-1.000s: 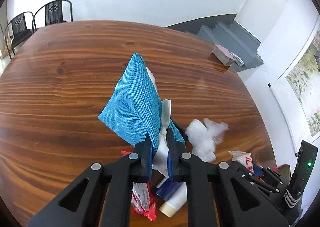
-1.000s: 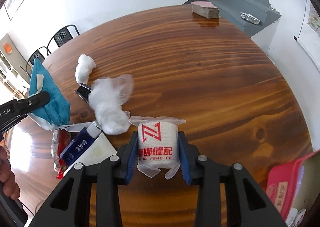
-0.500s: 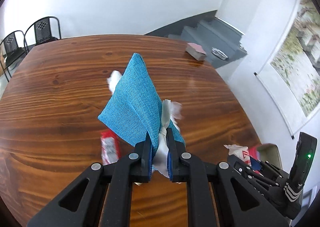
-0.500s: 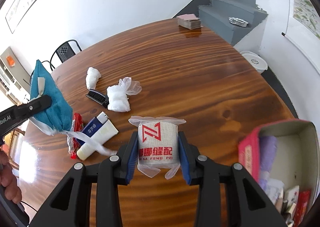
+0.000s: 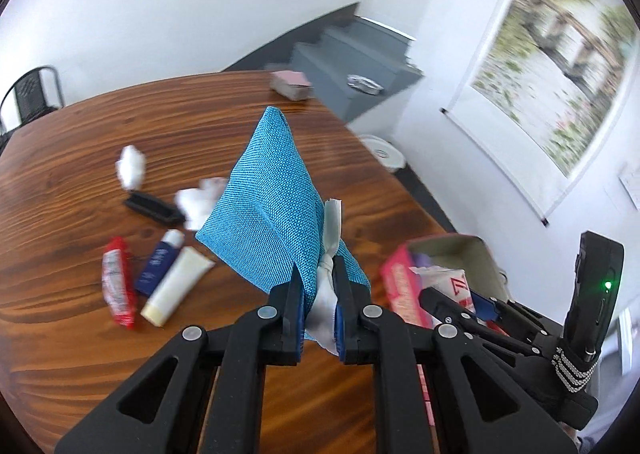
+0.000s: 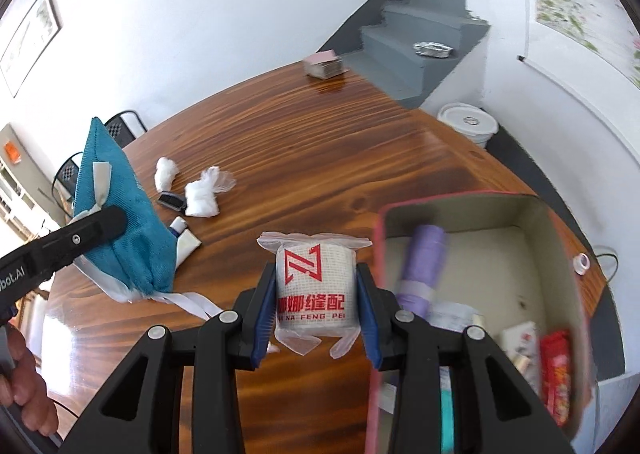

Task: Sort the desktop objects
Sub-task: 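Carry the teal pouch and white roll over the cardboard box, then open both tools to drop the pouch and roll into the box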

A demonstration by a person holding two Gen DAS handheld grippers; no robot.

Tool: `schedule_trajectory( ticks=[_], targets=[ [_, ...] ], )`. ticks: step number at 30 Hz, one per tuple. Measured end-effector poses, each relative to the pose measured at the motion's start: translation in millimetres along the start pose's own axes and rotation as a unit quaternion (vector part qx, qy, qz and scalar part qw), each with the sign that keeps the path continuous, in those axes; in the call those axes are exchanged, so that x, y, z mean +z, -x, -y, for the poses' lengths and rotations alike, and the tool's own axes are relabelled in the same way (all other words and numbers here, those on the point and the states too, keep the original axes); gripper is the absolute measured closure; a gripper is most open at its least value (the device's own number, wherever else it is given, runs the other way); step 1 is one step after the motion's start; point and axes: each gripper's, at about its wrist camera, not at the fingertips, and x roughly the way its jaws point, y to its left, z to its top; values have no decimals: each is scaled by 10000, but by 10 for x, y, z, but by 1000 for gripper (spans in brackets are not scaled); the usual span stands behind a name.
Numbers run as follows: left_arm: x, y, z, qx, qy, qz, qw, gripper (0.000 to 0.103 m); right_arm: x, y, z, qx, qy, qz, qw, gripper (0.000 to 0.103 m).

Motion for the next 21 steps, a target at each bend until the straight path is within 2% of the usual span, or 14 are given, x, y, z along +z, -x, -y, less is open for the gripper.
schedule_trajectory(
  ticks=[10,21],
  targets=[
    [-43,-5,802,-519,-582,16,9970,91,-187,362,659,-407,-348,133,9985,62],
    [56,49,1325,-889,-1014,117,9908,91,-244,530,985,-538,-618,320,9961,62]
  ],
)
